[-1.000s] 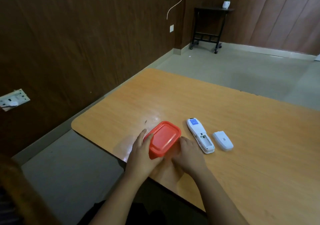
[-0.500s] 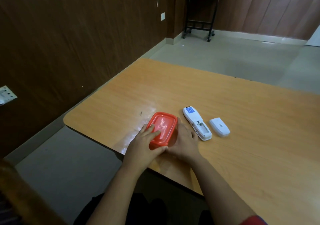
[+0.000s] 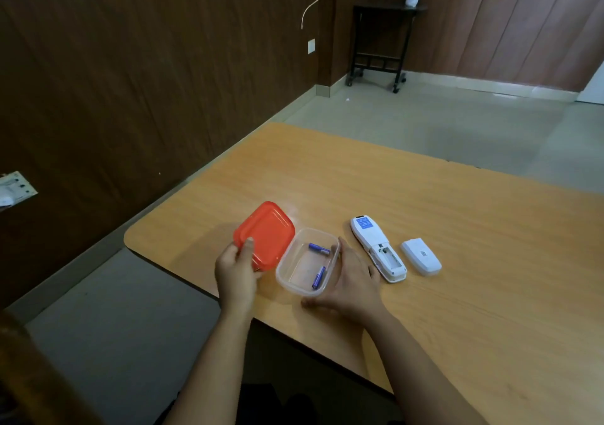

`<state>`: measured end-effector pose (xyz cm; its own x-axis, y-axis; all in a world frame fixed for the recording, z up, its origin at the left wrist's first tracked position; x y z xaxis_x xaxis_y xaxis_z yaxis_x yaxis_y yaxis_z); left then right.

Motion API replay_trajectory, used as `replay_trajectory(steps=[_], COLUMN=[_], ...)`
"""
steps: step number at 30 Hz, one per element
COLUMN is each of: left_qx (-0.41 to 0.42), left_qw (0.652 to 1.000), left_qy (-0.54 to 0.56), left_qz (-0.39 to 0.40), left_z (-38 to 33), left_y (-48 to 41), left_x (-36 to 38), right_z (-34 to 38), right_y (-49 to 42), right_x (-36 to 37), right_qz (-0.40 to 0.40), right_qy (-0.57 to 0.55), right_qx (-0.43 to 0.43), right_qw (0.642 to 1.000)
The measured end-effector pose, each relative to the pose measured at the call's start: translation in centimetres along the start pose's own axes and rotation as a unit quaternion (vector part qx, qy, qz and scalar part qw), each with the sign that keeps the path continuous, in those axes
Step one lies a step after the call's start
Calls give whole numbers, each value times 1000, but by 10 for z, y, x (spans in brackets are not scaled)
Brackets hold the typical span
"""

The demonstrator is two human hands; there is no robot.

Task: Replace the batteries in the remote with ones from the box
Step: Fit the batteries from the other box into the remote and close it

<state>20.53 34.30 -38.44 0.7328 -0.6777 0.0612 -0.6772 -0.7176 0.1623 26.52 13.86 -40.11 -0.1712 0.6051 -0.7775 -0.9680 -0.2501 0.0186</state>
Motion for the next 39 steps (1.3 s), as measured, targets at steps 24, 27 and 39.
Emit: replay_trajectory(steps=[24, 27, 39], left_qx=[68, 53, 72], left_qw=[971, 974, 933], left_qy=[-226, -211, -335], left_qz=[-29, 57, 110], left_z=[-7, 0, 10], left_y=[-10, -6, -6], left_x=[0, 30, 48], right_z=[10, 13, 15], right_y=[-2, -1, -3], right_x=[7, 3, -32], right_qz=[24, 31, -34], right_qy=[60, 64, 27], right_qx=[7, -4, -24], right_qw=[998, 997, 999])
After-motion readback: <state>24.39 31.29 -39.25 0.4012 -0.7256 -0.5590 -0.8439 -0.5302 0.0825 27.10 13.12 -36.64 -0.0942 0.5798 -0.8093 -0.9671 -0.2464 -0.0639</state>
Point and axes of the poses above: each hand's wrist, its own y-axis away from the middle knuckle, its own x-axis out of the palm, z = x × y, the point moved 8 cm from there along -y, towards the middle knuckle, and after that the axes turned 3 degrees about -z, right-handed, at the moved point
